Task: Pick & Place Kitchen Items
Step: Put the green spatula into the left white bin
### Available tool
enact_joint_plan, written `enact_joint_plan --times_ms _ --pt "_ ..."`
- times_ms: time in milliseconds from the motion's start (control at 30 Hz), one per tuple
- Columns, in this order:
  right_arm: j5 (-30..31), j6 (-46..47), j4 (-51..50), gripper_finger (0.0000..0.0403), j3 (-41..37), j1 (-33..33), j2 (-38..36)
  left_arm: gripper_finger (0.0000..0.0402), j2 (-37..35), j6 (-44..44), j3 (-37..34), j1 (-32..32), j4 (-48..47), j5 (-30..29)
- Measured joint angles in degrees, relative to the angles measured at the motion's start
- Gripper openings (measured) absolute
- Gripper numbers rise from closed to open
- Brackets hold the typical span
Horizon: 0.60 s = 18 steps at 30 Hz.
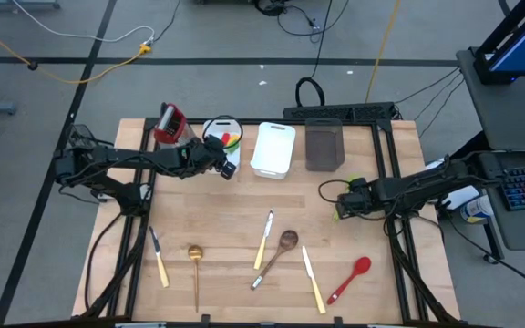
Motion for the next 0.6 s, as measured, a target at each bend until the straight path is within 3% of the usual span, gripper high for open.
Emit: enact_joint_plan --times_ms 200,400,600 --pt "0.9 -2.1 -5.7 0.0155 3.9 -0.1 0.2 0.0076 0.0 0.0 0.0 0.0 0.0 0.0" --pt "0.6 -9.7 11.2 0.0155 4.4 -0.1 0.1 0.0076 0.0 -0.1 0.0 0.0 0.0 0.0" --pt "-0.8 -4.5 -2.2 0.0155 6.1 -0.1 -0.2 0.0076 0.0 -0.1 0.0 0.0 0.0 0.0"
